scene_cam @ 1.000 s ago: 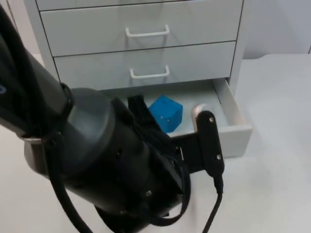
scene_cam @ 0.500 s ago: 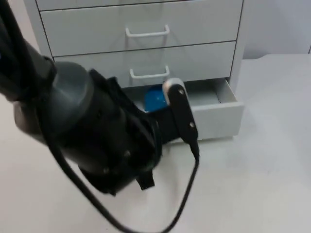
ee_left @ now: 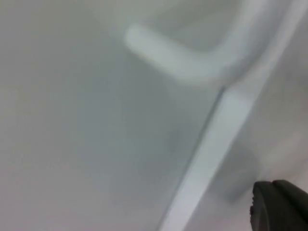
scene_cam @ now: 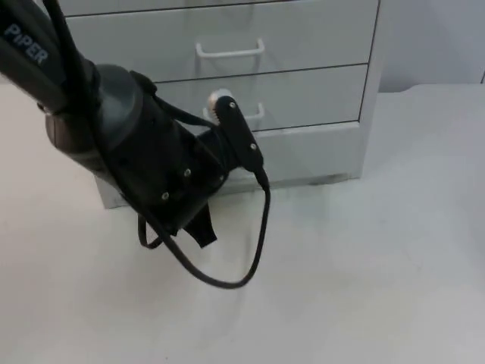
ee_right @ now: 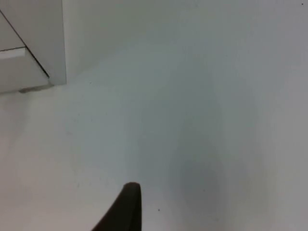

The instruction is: Open the drawer with the left hand, place the block into the drawer with the right hand, then close the drawer with the left hand.

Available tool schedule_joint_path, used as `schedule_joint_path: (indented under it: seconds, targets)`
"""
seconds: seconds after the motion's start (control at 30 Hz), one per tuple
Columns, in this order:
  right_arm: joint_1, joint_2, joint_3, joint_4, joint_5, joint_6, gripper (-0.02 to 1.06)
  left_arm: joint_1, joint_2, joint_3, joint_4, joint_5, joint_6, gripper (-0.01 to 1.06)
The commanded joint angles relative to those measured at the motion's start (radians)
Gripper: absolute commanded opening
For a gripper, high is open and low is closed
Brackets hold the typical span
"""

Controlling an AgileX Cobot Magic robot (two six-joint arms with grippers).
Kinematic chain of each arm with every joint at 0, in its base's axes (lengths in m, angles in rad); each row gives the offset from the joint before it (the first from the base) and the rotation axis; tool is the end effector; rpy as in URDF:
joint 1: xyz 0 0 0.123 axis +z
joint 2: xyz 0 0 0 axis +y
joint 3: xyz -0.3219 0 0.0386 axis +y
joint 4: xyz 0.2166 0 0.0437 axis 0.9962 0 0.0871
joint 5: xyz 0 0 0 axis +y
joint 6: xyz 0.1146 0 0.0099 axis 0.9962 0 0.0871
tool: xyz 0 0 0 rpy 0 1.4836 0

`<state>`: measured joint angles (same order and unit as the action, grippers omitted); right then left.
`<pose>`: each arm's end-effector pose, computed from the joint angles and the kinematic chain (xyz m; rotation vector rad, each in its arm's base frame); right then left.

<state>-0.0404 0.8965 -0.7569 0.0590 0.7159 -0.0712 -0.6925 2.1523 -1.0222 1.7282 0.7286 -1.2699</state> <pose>0.1325 -0.0009 0.3318 -0.0032 2.3375 0.0119 0.3520 -0.1936 0.1255 1.0589 2.0726 0.7894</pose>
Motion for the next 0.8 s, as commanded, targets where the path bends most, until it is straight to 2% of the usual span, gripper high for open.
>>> schedule_joint_path:
  seconds: [0.0,0.33,0.43,0.5,0.57,0.6,0.73,0.77]
  targets:
    - [0.005,-0.005,0.004,0.003,-0.013,-0.005,1.05,0.020,0.002,-0.022,0.016,0.040,-0.010,0.00]
    - [0.005,-0.005,0.004,0.003,-0.018,-0.005,1.05,0.028,0.010,-0.060,0.016,0.048,-0.007,0.00]
    - [0.005,-0.005,0.004,0.003,-0.018,-0.005,1.05,0.007,0.010,-0.060,-0.022,0.074,0.064,0.00]
    - [0.005,-0.005,0.004,0.003,-0.020,-0.005,1.05,-0.024,0.007,-0.058,-0.144,0.108,0.179,0.00]
    - [0.005,-0.005,0.004,0.003,-0.020,-0.005,1.05,-0.049,-0.012,-0.051,-0.299,0.100,0.318,0.00]
    - [0.005,-0.005,0.004,0.003,-0.020,-0.005,1.05,-0.049,-0.012,-0.051,-0.299,0.100,0.318,0.00]
    - [0.005,-0.005,0.004,0.003,-0.020,-0.005,1.05,-0.132,-0.130,0.021,-0.551,-0.004,0.426,0.00]
    - [0.005,-0.005,0.004,0.003,-0.020,-0.005,1.05,-0.132,-0.130,0.021,-0.551,-0.004,0.426,0.00]
